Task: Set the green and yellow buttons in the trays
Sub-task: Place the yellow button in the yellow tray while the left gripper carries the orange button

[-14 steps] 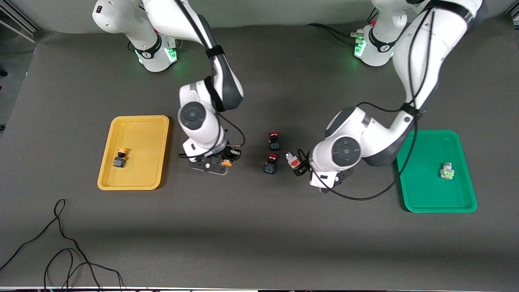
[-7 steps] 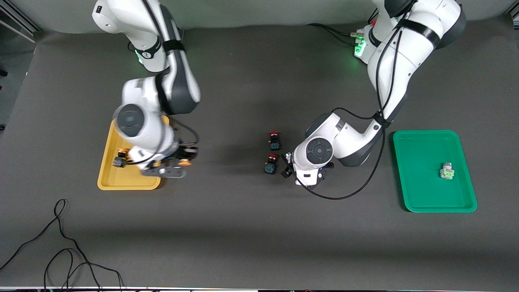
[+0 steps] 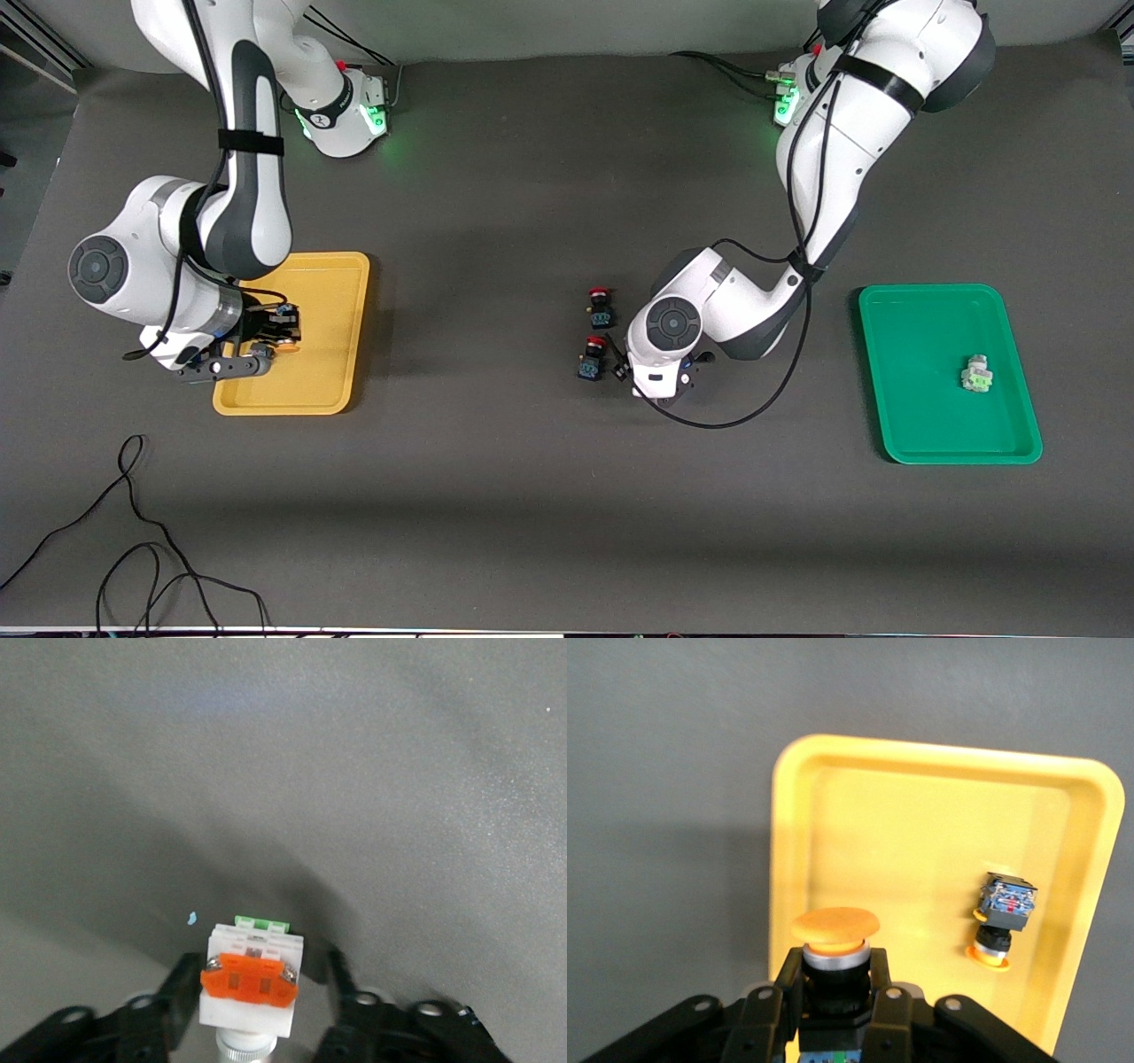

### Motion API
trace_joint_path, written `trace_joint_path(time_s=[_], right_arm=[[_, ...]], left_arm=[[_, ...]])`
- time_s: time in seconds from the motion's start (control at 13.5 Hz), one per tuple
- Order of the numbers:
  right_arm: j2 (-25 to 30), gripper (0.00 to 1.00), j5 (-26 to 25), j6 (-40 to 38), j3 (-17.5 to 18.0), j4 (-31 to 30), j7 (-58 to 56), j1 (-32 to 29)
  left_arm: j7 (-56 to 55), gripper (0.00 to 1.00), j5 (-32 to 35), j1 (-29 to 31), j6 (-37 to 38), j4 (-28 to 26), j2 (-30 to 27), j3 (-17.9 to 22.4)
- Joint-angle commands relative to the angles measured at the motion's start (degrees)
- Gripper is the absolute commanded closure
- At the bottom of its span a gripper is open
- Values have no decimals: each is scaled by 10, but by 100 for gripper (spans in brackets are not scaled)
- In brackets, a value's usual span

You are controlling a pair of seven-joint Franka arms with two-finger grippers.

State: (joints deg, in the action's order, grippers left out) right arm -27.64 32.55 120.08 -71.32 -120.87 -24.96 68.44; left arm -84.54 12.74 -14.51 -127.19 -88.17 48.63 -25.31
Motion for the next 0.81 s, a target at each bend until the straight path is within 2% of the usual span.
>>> trace_joint_path(time_s=[0.0, 0.22, 0.3, 0.44, 0.59, 0.67, 0.74], right_arm=[[-20, 83, 89, 77, 15, -61, -91, -8], [-88, 83, 184, 82, 81, -60, -167, -67], [-94, 83, 190, 82, 95, -57, -174, -84], [-93, 81, 190, 80, 98, -55, -174, -89], [-89, 8, 190, 72, 98, -54, -164, -90], [-82, 0, 191, 66, 97, -52, -156, -87], [-80, 0, 185, 56, 94, -39, -143, -81]], left_arm=[[-12, 100, 6, -12, -5, -3, -14, 14], [-7, 100, 5, -3, 16, 6, -37, 13], [-6, 100, 4, 4, 35, 10, -53, 11], [-1, 100, -3, 13, 106, 37, -79, 5], [16, 100, -23, 27, 209, 101, -87, -17], [36, 100, -35, 38, 260, 139, -87, -26], [52, 100, -48, 42, 306, 176, -87, -31]])
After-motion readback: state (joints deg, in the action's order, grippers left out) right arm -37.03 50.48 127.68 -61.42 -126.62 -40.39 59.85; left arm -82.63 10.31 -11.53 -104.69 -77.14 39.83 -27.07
